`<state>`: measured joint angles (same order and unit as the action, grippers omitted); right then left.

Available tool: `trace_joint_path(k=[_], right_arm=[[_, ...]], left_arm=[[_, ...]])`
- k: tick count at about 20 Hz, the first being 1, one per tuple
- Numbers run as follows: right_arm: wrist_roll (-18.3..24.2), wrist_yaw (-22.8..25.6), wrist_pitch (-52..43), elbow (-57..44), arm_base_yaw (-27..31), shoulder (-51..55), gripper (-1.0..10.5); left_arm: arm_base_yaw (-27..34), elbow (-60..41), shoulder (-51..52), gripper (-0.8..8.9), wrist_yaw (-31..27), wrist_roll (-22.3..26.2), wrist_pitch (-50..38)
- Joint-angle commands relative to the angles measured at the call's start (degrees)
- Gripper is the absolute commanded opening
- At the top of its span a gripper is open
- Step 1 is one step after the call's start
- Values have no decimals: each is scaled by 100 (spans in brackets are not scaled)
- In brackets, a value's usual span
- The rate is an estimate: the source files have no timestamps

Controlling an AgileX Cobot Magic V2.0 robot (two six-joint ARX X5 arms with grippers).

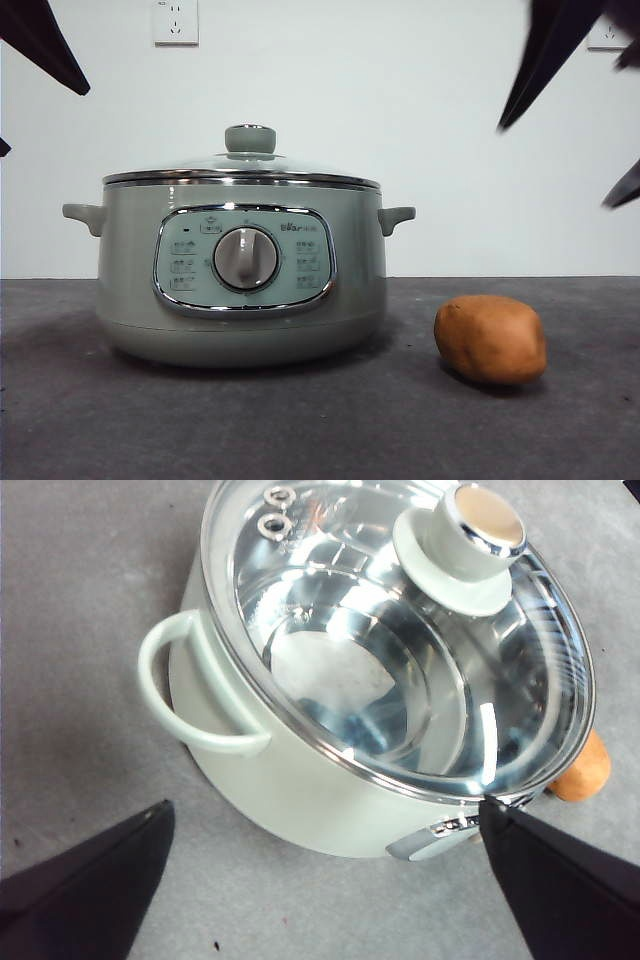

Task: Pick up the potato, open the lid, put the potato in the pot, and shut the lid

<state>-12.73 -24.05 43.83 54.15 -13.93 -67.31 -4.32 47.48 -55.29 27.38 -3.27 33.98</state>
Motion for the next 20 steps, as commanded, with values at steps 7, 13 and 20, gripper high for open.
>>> trace_joint_path(k=[7,13,20], right_arm=[[284,1456,-20,560,-1311,-1941,599],[378,1899,-280,560,-1541,-2704,594],[417,1823,-297,560,-1534,-2809,-3]], left_arm=[[-26,9,-2,538,153,63,247],[-26,9,-2,538,149,96,267],[-120,157,-96,534,109,20,155]])
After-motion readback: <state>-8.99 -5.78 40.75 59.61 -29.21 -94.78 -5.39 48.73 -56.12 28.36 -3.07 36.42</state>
